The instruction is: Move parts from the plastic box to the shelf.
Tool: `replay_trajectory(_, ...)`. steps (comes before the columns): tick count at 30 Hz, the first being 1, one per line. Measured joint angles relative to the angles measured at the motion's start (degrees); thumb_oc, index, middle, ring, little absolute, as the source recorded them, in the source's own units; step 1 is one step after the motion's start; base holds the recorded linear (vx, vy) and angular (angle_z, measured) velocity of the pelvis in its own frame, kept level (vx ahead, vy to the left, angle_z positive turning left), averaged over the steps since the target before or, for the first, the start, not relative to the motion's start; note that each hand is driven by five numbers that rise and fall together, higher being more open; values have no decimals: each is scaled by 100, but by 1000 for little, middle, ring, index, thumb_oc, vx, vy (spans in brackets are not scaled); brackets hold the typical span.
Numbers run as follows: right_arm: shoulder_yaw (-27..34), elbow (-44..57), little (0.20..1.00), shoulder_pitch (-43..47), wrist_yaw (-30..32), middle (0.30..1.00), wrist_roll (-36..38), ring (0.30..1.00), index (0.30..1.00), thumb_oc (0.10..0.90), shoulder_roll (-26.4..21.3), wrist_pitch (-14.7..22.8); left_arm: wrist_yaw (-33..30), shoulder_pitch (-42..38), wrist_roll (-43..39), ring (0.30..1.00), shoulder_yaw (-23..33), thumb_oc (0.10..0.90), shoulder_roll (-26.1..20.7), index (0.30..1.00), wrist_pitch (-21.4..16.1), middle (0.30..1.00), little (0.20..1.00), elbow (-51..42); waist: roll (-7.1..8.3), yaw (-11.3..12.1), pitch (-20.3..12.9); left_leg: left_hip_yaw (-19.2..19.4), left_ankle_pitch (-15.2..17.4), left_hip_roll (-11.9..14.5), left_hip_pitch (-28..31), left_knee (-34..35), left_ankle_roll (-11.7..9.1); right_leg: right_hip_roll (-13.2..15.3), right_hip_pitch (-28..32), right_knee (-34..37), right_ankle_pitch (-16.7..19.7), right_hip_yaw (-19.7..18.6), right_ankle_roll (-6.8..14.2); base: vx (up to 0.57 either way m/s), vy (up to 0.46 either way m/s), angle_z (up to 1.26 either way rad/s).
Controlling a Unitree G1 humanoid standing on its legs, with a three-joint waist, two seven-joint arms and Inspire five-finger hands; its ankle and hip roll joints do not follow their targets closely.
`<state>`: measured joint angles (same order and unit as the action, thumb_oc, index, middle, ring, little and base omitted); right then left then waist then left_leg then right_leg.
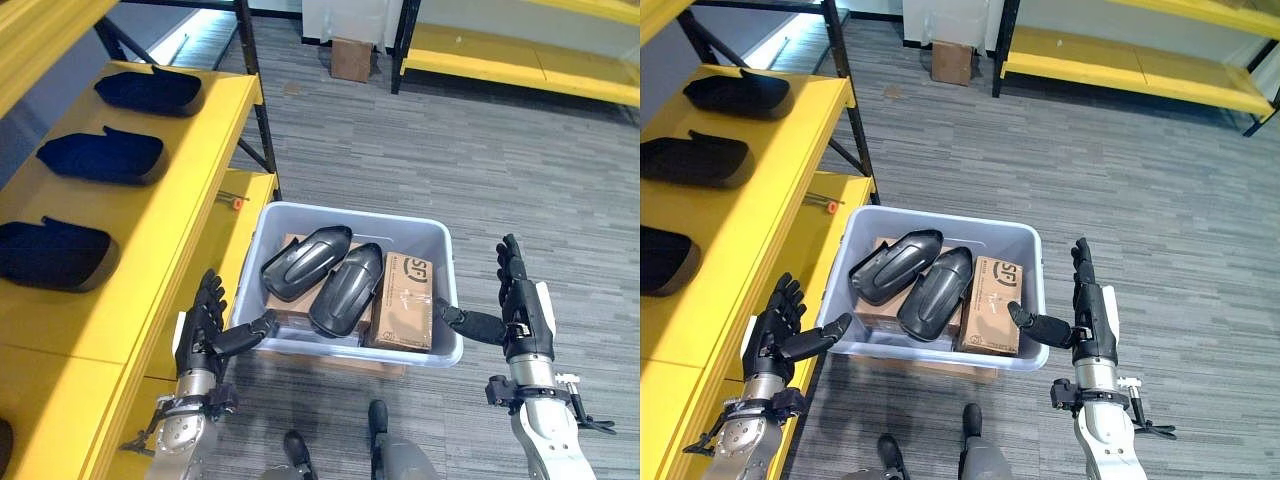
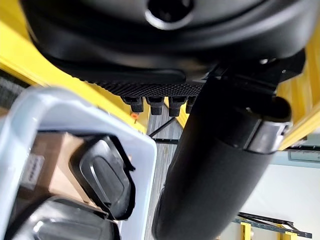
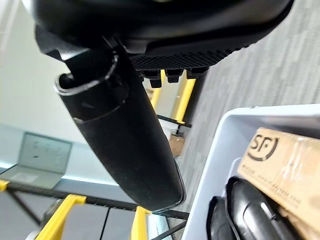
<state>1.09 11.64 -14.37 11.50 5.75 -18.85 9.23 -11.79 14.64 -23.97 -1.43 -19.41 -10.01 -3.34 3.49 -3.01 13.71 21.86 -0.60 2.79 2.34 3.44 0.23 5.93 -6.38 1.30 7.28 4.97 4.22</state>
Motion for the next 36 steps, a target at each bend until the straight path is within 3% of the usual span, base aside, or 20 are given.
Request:
replay_trajectory(2, 26, 0, 1000, -12, -33, 1000, 0, 1000, 1000, 900, -49, -17, 2, -7, -1, 1000, -1, 900, 102, 1000, 14, 1000, 1000, -3, -89, -5, -31, -345, -7, 97, 30, 20, -12, -115, 122, 168, 22, 16, -38, 136, -138, -8)
replay_trajectory(8, 82, 0, 1000, 93, -40, 1000, 1, 1000, 1000, 900, -86, -30, 3, -217, -12, 1000, -19, 900, 158, 1000, 44, 1000, 1000, -4, -158, -50, -68, -676, -30, 281, 77, -21, -180, -267, 325, 331, -28, 43, -124, 93, -205, 7)
replay_trajectory(9, 80, -14, 1000, 136, -39, 1000, -1, 1000, 1000, 900, -99, -31, 2, -249, -13, 1000, -19, 900, 200, 1000, 50, 1000, 1000, 7, -165, -79, -69, -705, 17, 355, 15, -183, -304, -305, 340, 298, -93, 47, -182, 102, -335, 16)
replay_trajectory(13, 83, -3, 1000, 173, -28, 1000, -3, 1000, 1000, 900, -125, -11, 8, -232, -13, 1000, -50, 900, 221, 1000, 94, 1000, 1000, 55, -102, 41, -58, -995, 394, 575, -757, -2018, -347, -397, 403, 121, -302, -24, -287, -2, -188, 8)
replay_trajectory(15, 99, 2, 1000, 133, -26, 1000, -6, 1000, 1000, 900, -288, 14, -13, -205, -14, 1000, -54, 900, 237, 1000, 93, 1000, 1000, 52, -47, 135, 6, -1872, 310, 587, -1566, -3499, -378, -415, 269, -271, -557, -252, -552, 46, 5, 3)
replay_trajectory(16, 111, 3, 1000, 142, -24, 1000, -7, 1000, 1000, 900, -310, 24, -6, -149, -13, 1000, -66, 900, 235, 1000, 95, 1000, 1000, 60, -42, 172, 10, -2027, 343, 611, -1679, -3660, -353, -421, 258, -309, -579, -289, -577, 167, 120, -24)
replay_trajectory(17, 156, 20, 1000, 147, -11, 1000, -7, 1000, 1000, 900, -280, 33, -6, -110, -14, 1000, -66, 900, 231, 1000, 112, 1000, 1000, 72, -12, 156, 27, -2106, 398, 638, -1804, -3604, -290, -390, 229, -343, -597, -318, -606, 212, 188, -18)
replay_trajectory(18, 186, 42, 1000, 151, 34, 1000, -7, 1000, 1000, 900, -274, 32, -9, -109, -15, 1000, -59, 900, 223, 1000, 119, 1000, 1000, 84, 15, 151, 46, -2156, 442, 756, -1848, -3129, -248, -373, 153, -365, -630, -323, -604, 286, 275, -19)
replay_trajectory(20, 221, 77, 1000, 165, 95, 1000, -9, 1000, 1000, 900, -290, 33, -9, -132, -14, 1000, -67, 900, 225, 1000, 126, 1000, 1000, 110, 54, 136, 88, -2209, 397, 923, -1745, -2216, -296, -341, 55, -449, -616, -384, -636, 213, 295, -18)
replay_trajectory(21, 234, 70, 1000, 166, 166, 1000, -11, 1000, 1000, 900, -288, 33, -7, -172, -12, 1000, -82, 900, 224, 1000, 140, 1000, 1000, 134, 33, 101, 94, -2207, 282, 1116, -1591, -1400, -432, -327, 31, -470, -614, -473, -486, 204, 287, -13)
replay_trajectory(22, 248, 66, 1000, 204, 236, 1000, -11, 1000, 1000, 900, -317, 33, -8, -253, -10, 1000, -108, 900, 223, 1000, 138, 1000, 1000, 134, -35, 68, 100, -2201, 203, 1230, -1496, -729, -539, -354, -20, -500, -610, -464, -491, 242, 268, -31)
replay_trajectory(23, 271, 59, 1000, 282, 272, 1000, -14, 1000, 1000, 900, -328, 26, -12, -344, -14, 1000, -117, 900, 236, 1000, 136, 1000, 1000, 133, -104, 84, 125, -2140, 113, 1352, -1468, -544, -519, -386, -128, -573, -648, -612, -429, 237, 265, -74)
replay_trajectory(24, 245, 59, 1000, 357, 270, 1000, -27, 1000, 1000, 900, -330, 22, -32, -351, -17, 1000, -132, 900, 237, 1000, 140, 1000, 1000, 134, -170, 125, 138, -2013, 60, 1426, -1271, -517, -509, -418, -156, -607, -675, -867, -339, 331, 399, -94)
replay_trajectory(26, 281, 132, 1000, 318, 272, 1000, -52, 1000, 1000, 900, -397, 23, -14, -372, -28, 1000, -194, 900, 242, 1000, 143, 1000, 1000, 136, -426, 64, 120, -1740, 73, 1395, -1007, -500, -445, -431, -46, -519, -669, -933, -167, 193, 258, -59)
replay_trajectory(28, 328, 153, 1000, 211, 283, 1000, -87, 1000, 1000, 900, -363, 18, 8, -459, -36, 1000, -255, 900, 180, 1000, 143, 1000, 1000, 102, -459, -21, 117, -1584, -398, 1248, -915, -429, -604, -224, -4, -467, -639, -955, -50, 111, 171, -21)
replay_trajectory(29, 325, 193, 1000, 53, 268, 1000, -106, 1000, 1000, 900, -361, 19, 6, -554, -36, 1000, -253, 900, 164, 1000, 134, 1000, 1000, 16, -353, -47, 102, -1451, -405, 1029, -910, -438, -678, -11, 18, -330, -590, -955, -14, 196, 398, 0)
replay_trajectory(30, 323, 209, 1000, -168, 168, 1000, -121, 1000, 1000, 900, -208, 8, 15, -658, -34, 1000, -284, 900, -2, 1000, 132, 1000, 1000, -10, -183, -125, 80, -1371, -321, 659, -900, -456, -555, 382, 155, -116, -458, -933, 185, 124, 344, 4)
replay_trajectory(31, 299, 209, 1000, -191, 141, 1000, -121, 1000, 1000, 900, -132, -13, 20, -647, -34, 1000, -276, 900, -88, 1000, 131, 1000, 1000, -20, -156, -127, 70, -1301, -281, 552, -900, -506, -526, 495, 154, -79, -408, -939, 200, 74, 307, 1)
replay_trajectory(34, 201, 208, 1000, -70, 81, 1000, -125, 1000, 1000, 900, -91, -92, -3, -635, -37, 1000, -194, 900, -295, 1000, 125, 1000, 1000, -23, -138, -63, 68, -1030, -119, 313, -952, -617, -356, 786, 91, 110, -231, -954, 234, 9, 162, -30)
replay_trajectory(36, 202, 209, 1000, -49, 82, 1000, -127, 1000, 1000, 900, -94, -92, -5, -647, -38, 1000, -180, 900, -287, 1000, 120, 1000, 1000, -34, -115, -24, 70, -971, 9, 280, -1033, -752, -333, 823, 74, 174, -153, -945, 336, 4, 135, -13)
